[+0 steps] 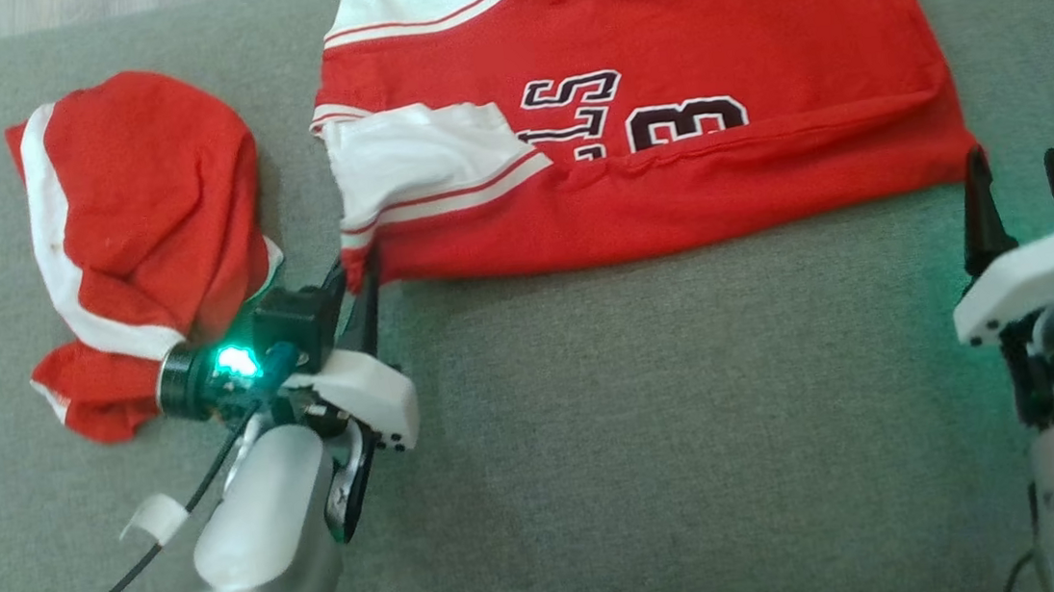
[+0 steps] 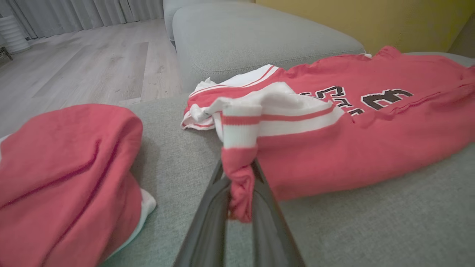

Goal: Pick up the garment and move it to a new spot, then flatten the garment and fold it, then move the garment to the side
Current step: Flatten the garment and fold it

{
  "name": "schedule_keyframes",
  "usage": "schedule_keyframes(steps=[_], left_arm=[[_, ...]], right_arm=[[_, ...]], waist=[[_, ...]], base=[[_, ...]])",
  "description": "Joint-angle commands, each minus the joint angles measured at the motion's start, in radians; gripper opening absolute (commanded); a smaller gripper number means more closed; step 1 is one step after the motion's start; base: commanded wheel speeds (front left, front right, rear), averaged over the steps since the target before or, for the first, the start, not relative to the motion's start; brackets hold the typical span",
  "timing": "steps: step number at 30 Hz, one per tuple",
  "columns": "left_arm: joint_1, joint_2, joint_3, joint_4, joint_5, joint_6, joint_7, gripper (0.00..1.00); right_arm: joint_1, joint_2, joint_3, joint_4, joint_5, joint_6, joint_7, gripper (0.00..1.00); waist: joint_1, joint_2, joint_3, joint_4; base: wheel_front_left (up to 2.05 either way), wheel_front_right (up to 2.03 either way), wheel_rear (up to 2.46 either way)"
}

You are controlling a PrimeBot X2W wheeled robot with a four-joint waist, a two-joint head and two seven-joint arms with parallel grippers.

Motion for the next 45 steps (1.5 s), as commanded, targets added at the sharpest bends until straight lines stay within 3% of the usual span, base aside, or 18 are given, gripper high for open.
schedule_keyframes(steps=[1,7,18,19,20,33,45], left_arm=[[-0.048,0.026,0.023,-0.048,0.009,0.005,-0.002,0.00],[-0.057,0.041,0.001,-0.125,0.022,0.003,0.023,0.00],[-0.061,0.052,-0.021,-0.191,0.030,0.006,0.036,0.00],[-0.061,0.053,-0.023,-0.194,0.030,0.007,0.037,0.00],[-0.061,0.054,-0.024,-0.195,0.030,0.008,0.038,0.00],[0.006,0.082,-0.047,-0.142,0.015,0.006,0.071,0.00],[0.154,0.108,-0.103,-0.151,-0.011,-0.019,0.149,0.00]], right_arm=[[-0.053,-0.002,0.008,-0.008,-0.031,-0.001,0.027,1.00],[-0.179,-0.002,-0.062,0.121,-0.140,-0.001,0.132,1.00],[-0.293,-0.002,-0.153,0.304,-0.288,-0.001,0.204,0.99],[-0.299,-0.003,-0.154,0.319,-0.295,-0.001,0.208,0.85],[-0.304,-0.004,-0.153,0.333,-0.301,-0.001,0.210,0.00],[-0.251,-0.070,-0.147,0.384,-0.307,-0.001,0.167,0.00],[-0.064,-0.053,-0.062,0.264,-0.187,-0.001,0.226,0.00]], waist=[[0.0000,0.0000,0.011,0.007],[0.0000,0.0000,0.044,0.025],[0.0000,0.0000,0.081,0.053],[0.0000,0.0000,0.082,0.055],[0.0000,0.0000,0.081,0.056],[0.0000,0.0000,-0.027,0.026],[0.0000,0.0000,-0.157,-0.014]], base=[[0.00,0.00,0.00],[0.00,0.00,0.00],[0.00,0.00,0.00],[0.00,0.00,0.00],[0.00,0.00,0.00],[0.00,0.00,0.00],[0.00,0.00,0.00]])
